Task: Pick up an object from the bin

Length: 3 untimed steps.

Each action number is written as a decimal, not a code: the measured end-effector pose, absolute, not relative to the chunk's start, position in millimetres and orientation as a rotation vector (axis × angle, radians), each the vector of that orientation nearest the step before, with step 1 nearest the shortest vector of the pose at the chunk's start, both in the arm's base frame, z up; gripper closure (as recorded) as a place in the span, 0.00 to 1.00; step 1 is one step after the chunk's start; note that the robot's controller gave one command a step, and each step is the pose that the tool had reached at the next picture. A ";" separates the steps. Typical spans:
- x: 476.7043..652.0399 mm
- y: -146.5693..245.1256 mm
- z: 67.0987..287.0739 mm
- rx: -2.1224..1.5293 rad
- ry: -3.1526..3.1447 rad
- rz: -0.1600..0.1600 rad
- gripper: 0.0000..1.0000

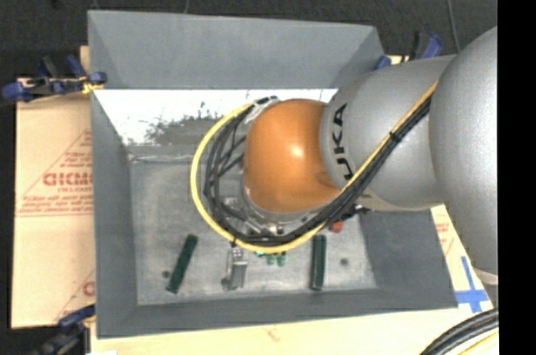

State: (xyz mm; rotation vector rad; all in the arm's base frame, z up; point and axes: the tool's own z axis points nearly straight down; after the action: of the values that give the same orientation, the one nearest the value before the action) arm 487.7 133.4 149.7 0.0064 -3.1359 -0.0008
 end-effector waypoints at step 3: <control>523.2 197.4 219.8 0.120 -3.150 -0.004 1.00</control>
Offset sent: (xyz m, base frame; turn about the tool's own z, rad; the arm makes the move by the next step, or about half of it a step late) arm 0.0366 0.0552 -0.0797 0.0263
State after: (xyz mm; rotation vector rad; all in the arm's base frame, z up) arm 523.2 197.4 219.8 0.1200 -3.1503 -0.0037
